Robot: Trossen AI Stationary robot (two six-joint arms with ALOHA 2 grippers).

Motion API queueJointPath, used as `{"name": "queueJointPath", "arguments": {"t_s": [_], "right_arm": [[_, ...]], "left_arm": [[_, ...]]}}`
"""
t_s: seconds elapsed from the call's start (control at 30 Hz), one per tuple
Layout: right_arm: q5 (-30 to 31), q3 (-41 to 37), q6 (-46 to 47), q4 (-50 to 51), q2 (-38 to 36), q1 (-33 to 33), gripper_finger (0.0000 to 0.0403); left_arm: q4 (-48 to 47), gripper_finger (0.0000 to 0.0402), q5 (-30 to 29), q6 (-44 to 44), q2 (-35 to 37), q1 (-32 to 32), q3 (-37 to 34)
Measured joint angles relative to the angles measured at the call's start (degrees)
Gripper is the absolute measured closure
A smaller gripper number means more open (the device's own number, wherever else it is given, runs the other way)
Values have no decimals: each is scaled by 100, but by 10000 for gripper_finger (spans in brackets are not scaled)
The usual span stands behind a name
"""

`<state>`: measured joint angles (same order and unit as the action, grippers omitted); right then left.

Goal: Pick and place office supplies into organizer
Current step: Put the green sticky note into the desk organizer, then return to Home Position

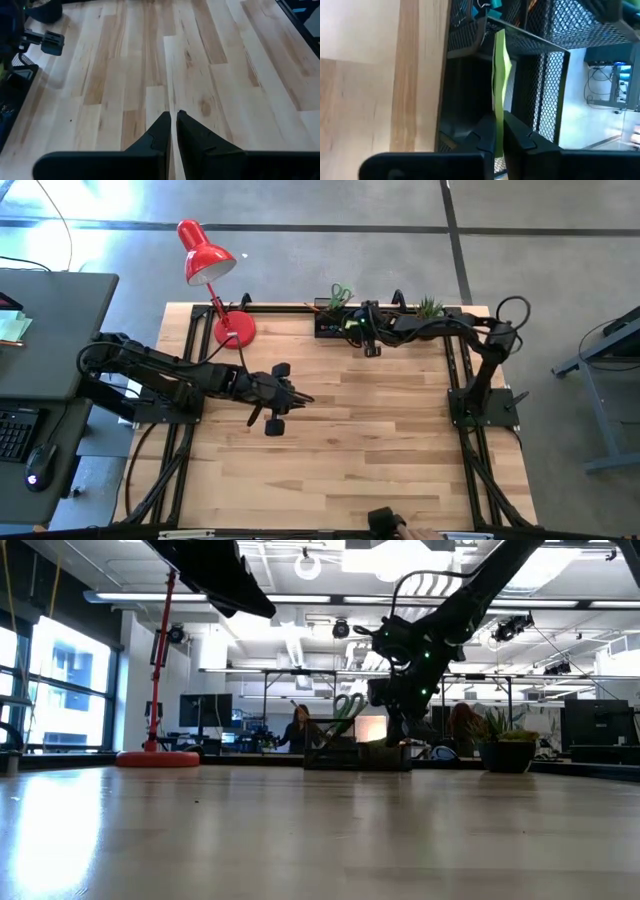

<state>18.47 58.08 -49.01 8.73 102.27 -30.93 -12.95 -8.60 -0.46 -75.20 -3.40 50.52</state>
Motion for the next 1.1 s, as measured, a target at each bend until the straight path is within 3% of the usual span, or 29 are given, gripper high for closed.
{"name": "queueJointPath", "arguments": {"t_s": [0.17, 0.53, 0.63, 0.9, 1.1], "right_arm": [[-236, 2, 124, -9, 16, -141, 381], [-812, 3, 200, 280, 9, -147, 309], [-703, 0, 203, 280, 17, -102, 289], [261, 2, 310, 228, -22, 163, 250], [333, 3, 863, 92, -65, 457, 246]], "left_arm": [[0, 383, 2, -1, 0, 0, 0], [0, 383, 16, -89, 2, 0, 2], [0, 383, 26, -89, 2, 0, 4], [-4, 383, 66, -91, 4, 0, 4], [-7, 383, 66, -90, 4, 0, 4]]}}
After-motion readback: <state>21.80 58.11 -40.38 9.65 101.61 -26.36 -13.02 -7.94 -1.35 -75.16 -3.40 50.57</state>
